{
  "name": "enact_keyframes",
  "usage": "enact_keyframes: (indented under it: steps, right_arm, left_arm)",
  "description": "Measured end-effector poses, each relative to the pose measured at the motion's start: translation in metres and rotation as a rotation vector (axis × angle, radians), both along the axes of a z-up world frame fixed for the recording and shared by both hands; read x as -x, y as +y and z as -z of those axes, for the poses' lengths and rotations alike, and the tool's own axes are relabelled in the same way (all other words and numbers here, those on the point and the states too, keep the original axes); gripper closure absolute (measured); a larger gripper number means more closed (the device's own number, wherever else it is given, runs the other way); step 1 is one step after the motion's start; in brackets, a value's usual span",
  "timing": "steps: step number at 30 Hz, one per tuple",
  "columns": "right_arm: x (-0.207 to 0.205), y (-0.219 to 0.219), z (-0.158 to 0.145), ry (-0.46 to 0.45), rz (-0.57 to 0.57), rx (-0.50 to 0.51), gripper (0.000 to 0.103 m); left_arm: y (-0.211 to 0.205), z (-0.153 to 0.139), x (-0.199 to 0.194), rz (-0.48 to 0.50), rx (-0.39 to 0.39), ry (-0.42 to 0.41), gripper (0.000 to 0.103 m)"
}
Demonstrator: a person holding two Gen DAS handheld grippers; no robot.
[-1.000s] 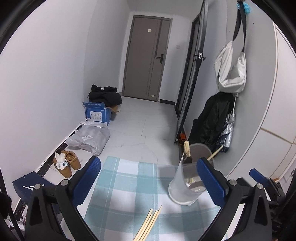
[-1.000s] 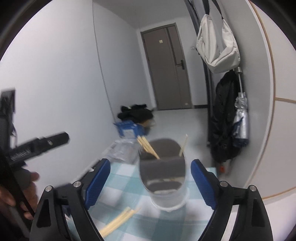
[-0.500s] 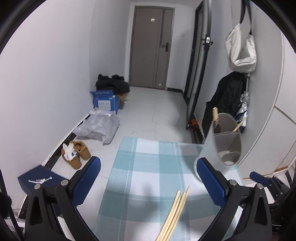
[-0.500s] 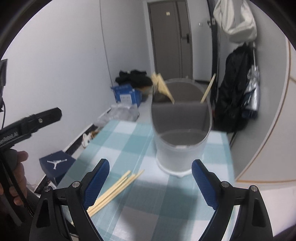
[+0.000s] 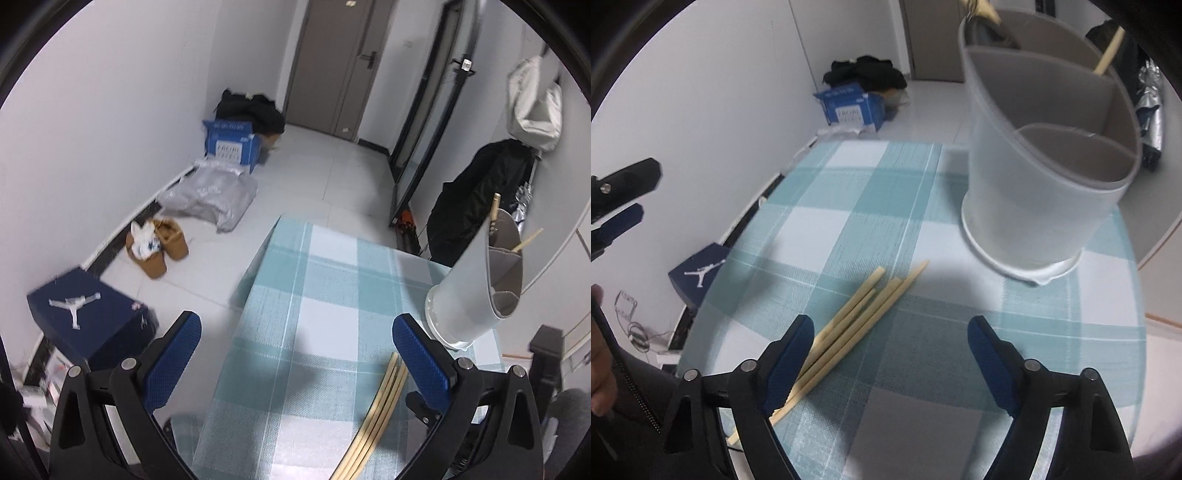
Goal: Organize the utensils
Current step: 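Move both open grippers back down to the remaining chopsticks, then close the right gripper on one chopstick while the left gripper grasps another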
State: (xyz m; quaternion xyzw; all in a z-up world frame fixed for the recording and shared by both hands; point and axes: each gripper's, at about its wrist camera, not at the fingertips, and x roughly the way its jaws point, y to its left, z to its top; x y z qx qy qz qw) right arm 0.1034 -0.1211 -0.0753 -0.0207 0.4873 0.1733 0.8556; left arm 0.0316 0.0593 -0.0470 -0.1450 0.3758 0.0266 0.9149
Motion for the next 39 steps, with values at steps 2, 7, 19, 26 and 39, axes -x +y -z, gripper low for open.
enact_keyframes:
  steps: [2, 7, 19, 26, 39]
  right_arm:
    - [-0.004, 0.003, 0.008, 0.018, 0.003, 0.020, 0.029]
    - [-0.006, 0.011, 0.024, 0.062, 0.001, 0.059, 0.044]
    - [-0.003, 0.024, 0.017, 0.067, -0.044, 0.190, 0.065]
    - [-0.023, 0.036, 0.019, 0.130, -0.040, 0.204, 0.067]
    - [-0.034, 0.031, 0.016, 0.168, -0.049, 0.112, 0.097]
  left_arm:
    - [0.004, 0.002, 0.000, -0.007, 0.035, 0.017, 0.001]
    - [0.012, 0.000, 0.001, -0.030, 0.091, 0.030, 0.001]
    - [0.018, 0.000, -0.001, -0.039, 0.110, 0.045, 0.001]
    - [0.022, 0.002, -0.002, -0.052, 0.136, 0.058, 0.001]
    - [0.023, 0.004, -0.003, -0.063, 0.138, 0.069, 0.001]
